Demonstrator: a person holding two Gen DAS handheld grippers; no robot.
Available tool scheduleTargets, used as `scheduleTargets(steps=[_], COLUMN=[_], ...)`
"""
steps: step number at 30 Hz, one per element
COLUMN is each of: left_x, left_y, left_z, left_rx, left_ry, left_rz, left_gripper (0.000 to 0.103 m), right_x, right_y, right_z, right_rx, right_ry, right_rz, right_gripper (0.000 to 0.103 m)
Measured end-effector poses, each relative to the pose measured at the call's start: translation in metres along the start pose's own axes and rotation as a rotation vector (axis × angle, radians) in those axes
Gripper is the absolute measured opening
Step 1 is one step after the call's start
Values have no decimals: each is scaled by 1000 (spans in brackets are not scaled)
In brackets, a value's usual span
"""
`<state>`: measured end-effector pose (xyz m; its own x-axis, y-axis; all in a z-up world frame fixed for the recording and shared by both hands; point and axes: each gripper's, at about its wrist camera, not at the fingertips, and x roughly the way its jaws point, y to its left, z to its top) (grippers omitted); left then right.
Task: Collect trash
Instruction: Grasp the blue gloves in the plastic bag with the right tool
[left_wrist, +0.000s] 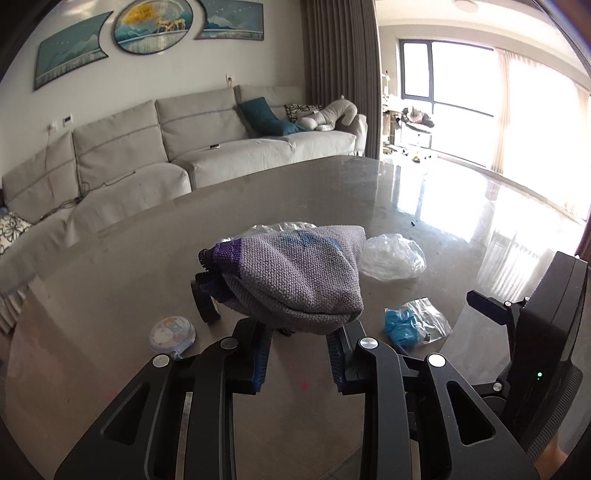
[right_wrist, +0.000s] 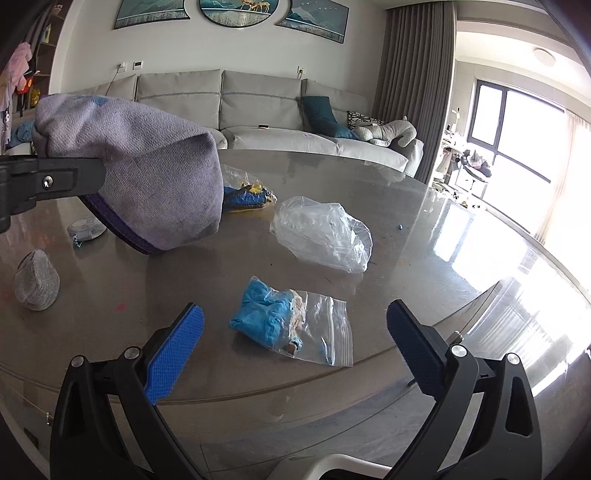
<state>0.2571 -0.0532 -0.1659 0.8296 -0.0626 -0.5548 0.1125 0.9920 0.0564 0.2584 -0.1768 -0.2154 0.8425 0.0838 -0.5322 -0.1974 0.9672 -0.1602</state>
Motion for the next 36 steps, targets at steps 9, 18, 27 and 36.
scheduleTargets(steps=[9,18,27,36], left_x=[4,7,6,-17], left_y=[2,4,4,0], left_z=[2,2,3,11], left_rx=[15,14,12,19], left_ry=[-1,-1,1,-47], left_rz=[8,13,19,17], left_gripper=[26,26,26,26], right_x=[25,32,23,-18], right_y=[7,2,6,-4], right_z=[1,-1,4,19], right_rx=[23,97,87,94], right_ry=[24,53,62,-12], right_rz=[5,110,125,127], right_gripper=[92,66,34,33])
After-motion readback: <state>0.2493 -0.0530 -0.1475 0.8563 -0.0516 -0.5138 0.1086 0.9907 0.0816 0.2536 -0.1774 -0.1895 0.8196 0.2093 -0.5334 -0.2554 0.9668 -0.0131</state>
